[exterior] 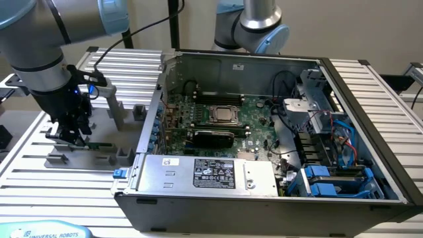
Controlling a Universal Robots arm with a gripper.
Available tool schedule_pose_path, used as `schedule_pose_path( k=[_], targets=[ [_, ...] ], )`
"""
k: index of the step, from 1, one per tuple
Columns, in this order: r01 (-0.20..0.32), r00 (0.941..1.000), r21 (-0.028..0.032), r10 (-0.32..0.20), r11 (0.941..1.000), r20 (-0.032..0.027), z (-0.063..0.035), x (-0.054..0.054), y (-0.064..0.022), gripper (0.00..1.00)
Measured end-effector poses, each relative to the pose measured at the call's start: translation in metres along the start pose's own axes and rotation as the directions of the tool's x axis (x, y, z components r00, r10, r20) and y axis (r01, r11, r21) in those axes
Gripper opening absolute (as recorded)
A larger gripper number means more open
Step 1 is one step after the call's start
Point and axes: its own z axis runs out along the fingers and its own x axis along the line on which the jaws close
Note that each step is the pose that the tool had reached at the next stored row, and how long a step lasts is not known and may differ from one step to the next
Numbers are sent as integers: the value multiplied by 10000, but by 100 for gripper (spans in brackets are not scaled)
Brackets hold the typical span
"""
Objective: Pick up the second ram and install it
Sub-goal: 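Pick up the second ram and move it above second insertion slot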
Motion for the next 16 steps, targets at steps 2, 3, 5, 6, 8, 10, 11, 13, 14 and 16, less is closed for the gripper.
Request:
schedule_pose_path(
  k=[2, 3, 5, 6, 8, 10, 11, 13, 14, 16],
  targets=[
    [0, 10000, -1, 0, 10000, -1, 35, 1, -6, 42],
    [0, 10000, 0, 0, 10000, 0, 54, 2, -10, 42],
    [0, 10000, 0, 0, 10000, -2, 91, 3, -20, 42],
    [-1, 10000, 0, 1, 10000, -3, 103, 2, -22, 42],
    [-2, 10000, -2, 2, 10000, -4, 112, 3, -25, 42],
    [-1, 10000, 0, 1, 10000, -3, 121, 4, -31, 42],
    [0, 10000, 0, 0, 10000, -3, 126, 5, -35, 42],
    [-1, 10000, 1, 1, 10000, -3, 139, 8, -40, 42],
    [-1, 10000, 1, 1, 10000, -3, 146, 8, -42, 42],
    [-1, 10000, 0, 1, 10000, -4, 166, 10, -45, 42]
  ],
)
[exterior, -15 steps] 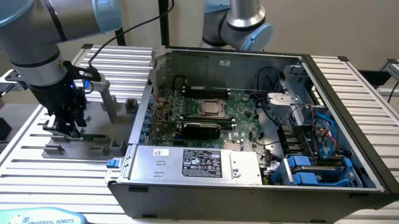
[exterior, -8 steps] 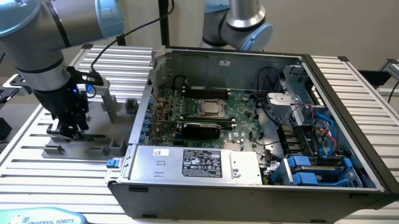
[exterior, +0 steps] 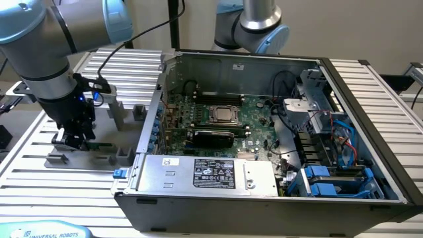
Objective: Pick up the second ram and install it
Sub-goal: 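Pick up the second ram and move it above second insertion slot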
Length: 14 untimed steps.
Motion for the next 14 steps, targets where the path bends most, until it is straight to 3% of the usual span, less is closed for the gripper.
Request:
schedule_pose_path(
  k=[6, 9, 14],
  targets=[
    [0, 10000, 0, 0, 10000, 0, 28, 1, -9, 40],
    [0, 10000, 0, 0, 10000, 0, 28, 1, -13, 27],
    [0, 10000, -1, 0, 10000, -7, 32, 1, -14, 27]
  ],
)
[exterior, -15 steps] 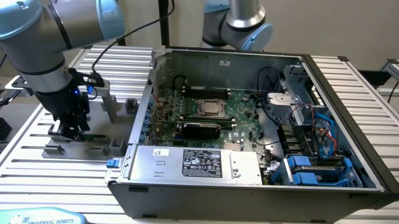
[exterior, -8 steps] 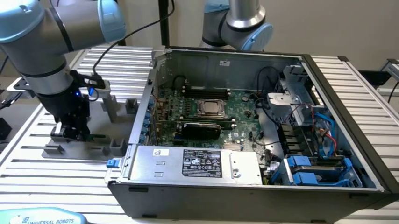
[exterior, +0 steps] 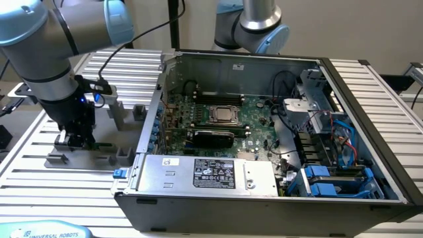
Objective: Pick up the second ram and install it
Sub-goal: 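Pick up the second ram and move it above second insertion slot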
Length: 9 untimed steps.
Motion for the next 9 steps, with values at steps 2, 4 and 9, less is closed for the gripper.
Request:
schedule_pose_path(
  k=[2, 4, 9],
  targets=[
    [0, 10000, 2, 0, 10000, -10, 4, 4, 0, 27],
    [0, 10000, 2, 0, 10000, -10, 5, 6, 3, 27],
    [0, 10000, 3, 0, 10000, -10, 6, 10, 11, 27]
  ],
)
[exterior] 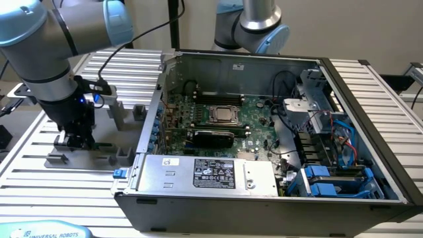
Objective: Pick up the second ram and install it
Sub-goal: 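Pick up the second ram and move it above second insertion slot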
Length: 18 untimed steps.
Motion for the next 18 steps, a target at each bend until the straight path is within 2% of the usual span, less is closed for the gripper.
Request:
schedule_pose_path(
  k=[4, 5, 6, 7, 8, 18],
  targets=[
    [-1, 10000, -1, 1, 10000, 0, 0, 7, 1, 27],
    [0, 10000, -1, 0, 10000, -1, 0, 10, 1, 25],
    [0, 10000, -1, 0, 10000, 1, 0, 12, 1, 18],
    [-1, 10000, -2, 1, 10000, 0, 0, 14, 1, 18],
    [0, 10000, -1, 0, 10000, 0, 0, 17, 0, 14],
    [23, 10000, -1, -23, 10000, 7, 1, 27, 0, 14]
  ],
)
